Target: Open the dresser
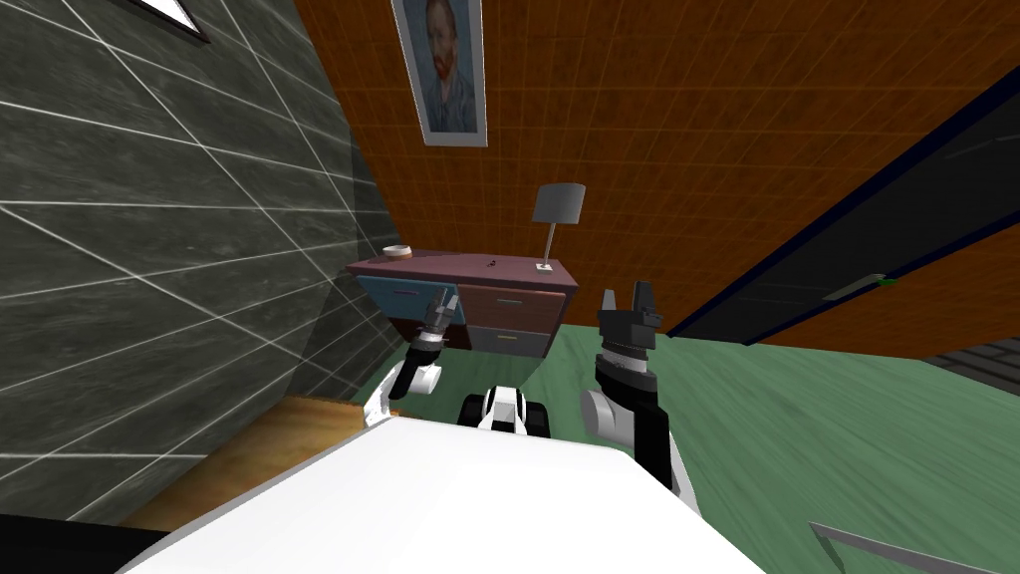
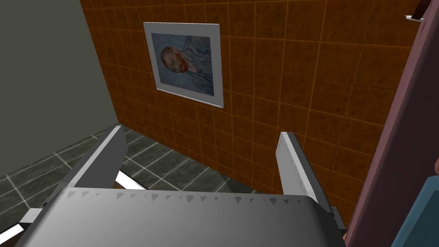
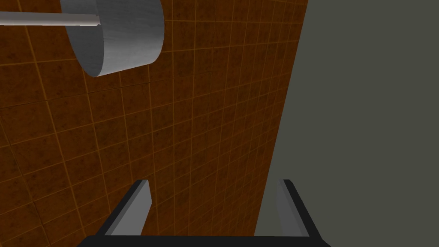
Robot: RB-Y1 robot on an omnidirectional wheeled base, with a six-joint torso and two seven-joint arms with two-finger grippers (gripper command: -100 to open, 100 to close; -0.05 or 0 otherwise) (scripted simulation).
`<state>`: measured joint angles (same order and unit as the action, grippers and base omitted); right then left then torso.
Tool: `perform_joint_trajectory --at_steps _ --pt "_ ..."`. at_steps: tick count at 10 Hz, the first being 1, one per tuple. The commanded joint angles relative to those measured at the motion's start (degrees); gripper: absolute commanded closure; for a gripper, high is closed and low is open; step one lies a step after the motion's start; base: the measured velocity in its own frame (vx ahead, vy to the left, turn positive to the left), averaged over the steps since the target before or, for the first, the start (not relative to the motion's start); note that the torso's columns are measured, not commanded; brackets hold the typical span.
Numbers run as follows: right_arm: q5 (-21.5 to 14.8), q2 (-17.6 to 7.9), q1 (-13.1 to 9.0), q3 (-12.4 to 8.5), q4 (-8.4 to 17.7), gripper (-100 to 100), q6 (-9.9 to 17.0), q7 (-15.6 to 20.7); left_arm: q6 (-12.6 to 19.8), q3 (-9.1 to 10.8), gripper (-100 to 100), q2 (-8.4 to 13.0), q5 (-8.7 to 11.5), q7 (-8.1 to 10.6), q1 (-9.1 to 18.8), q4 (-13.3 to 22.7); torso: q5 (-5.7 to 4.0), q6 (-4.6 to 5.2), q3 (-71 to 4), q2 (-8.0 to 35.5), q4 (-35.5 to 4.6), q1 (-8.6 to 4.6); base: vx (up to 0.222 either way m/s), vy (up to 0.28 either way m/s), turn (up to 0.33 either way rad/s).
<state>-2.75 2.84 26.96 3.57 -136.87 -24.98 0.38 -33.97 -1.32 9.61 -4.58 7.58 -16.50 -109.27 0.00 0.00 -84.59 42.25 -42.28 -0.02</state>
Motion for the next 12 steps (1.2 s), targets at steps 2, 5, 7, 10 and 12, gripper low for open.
perform_joint_trajectory --at_steps 2,5,7,10,12 --pt "0.0 0.0 0.0 0.0 0.0 0 0.0 0.0 0.3 0.73 -100 0.3 0.4 -0.3 2.6 5.8 0.02 -0.01 0.1 0.1 0.0 0.09 0.029 -0.039 -0.006" --pt "0.0 0.0 0.0 0.0 0.0 0 0.0 0.0 0.2 1.31 -100 0.3 0.7 -0.6 4.8 11.0 -0.02 0.0 0.0 0.0 0.0 -0.07 0.04 -0.058 -0.013" --pt "0.0 0.0 0.0 0.0 0.0 0 0.0 0.0 0.1 1.91 -100 0.1 1.0 -0.91 7.1 15.4 0.01 0.0 0.0 0.0 0.0 0.04 0.046 -0.057 -0.015" --pt "0.0 0.0 0.0 0.0 0.0 0 0.0 0.0 0.0 2.21 -100 -0.1 1.1 -1.08 8.3 18.7 0.01 0.0 0.0 0.1 0.0 0.05 0.03 -0.042 -0.007" --pt "0.0 0.0 0.0 0.0 0.0 0 0.0 0.0 0.0 2.51 -100 -0.3 1.3 -1.24 9.4 21.3 0.01 0.0 0.0 0.1 0.0 0.03 0.024 -0.035 -0.008"
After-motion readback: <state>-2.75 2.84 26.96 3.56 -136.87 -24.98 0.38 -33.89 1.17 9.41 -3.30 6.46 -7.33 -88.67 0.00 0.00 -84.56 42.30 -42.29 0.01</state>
